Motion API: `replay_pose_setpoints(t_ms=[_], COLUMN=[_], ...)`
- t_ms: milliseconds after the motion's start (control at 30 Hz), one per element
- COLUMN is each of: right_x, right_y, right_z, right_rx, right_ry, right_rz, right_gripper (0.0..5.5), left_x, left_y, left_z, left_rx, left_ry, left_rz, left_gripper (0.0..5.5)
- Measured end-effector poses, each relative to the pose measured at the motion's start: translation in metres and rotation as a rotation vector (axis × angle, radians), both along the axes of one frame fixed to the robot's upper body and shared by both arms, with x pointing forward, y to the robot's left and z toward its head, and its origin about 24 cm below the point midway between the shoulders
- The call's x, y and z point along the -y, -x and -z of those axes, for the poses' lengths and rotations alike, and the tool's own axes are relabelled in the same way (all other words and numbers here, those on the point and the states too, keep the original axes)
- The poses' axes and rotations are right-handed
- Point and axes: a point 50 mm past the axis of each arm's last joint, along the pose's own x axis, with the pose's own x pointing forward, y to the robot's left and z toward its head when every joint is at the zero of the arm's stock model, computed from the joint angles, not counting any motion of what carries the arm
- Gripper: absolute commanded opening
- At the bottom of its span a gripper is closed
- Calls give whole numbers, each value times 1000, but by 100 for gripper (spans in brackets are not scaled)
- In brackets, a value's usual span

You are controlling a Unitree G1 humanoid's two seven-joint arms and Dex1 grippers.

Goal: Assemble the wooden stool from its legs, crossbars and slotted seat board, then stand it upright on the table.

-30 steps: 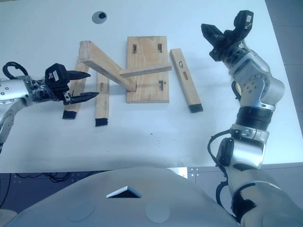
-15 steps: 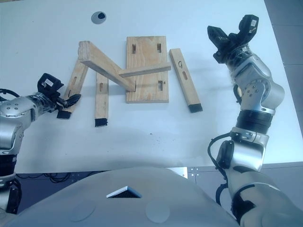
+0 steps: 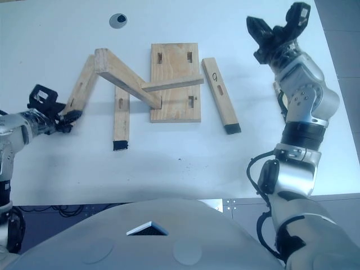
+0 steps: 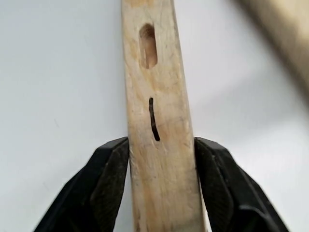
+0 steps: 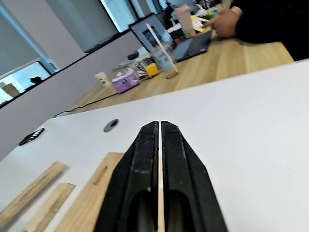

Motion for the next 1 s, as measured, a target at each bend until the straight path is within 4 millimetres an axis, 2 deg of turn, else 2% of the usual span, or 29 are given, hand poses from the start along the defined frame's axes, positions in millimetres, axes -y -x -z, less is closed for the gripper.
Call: replay_pose_setpoints(t_ms=[33,67,133,200,300,400,567,767,900,1000], right_x=[-7,-19,-38,-53,-57,-61,-65,-62,-61,-59], right_y=[-4,-10,-15,-14,-6,-2,4,0,3,5], right_z=[-9,-24,-55,-85,-128,-136,-140,-135,-139,-139], right_rx=[18,41,82,132,221,249,288,264,277,264], right_ry=[-28,-87,-198,-296,-410,-441,-432,-469,-519,-529], right_rz=[-58,-167,-379,-571,-781,-863,-920,-909,-965,-982], right_gripper=[91,103,140,171,216,274,277,277,217,215], left_x=[6,19,47,73,105,118,128,135,139,140], left_y=[-13,-31,-48,-52,-48,-43,-36,-28,-26,-25], left_z=[-17,-45,-88,-119,-151,-157,-153,-142,-136,-137], left_rx=[99,243,417,517,576,549,496,448,417,414], left_ry=[42,111,242,358,525,618,664,700,702,716], left_rz=[33,113,281,454,684,771,835,869,882,896], left_gripper=[212,212,212,212,212,212,212,212,212,210])
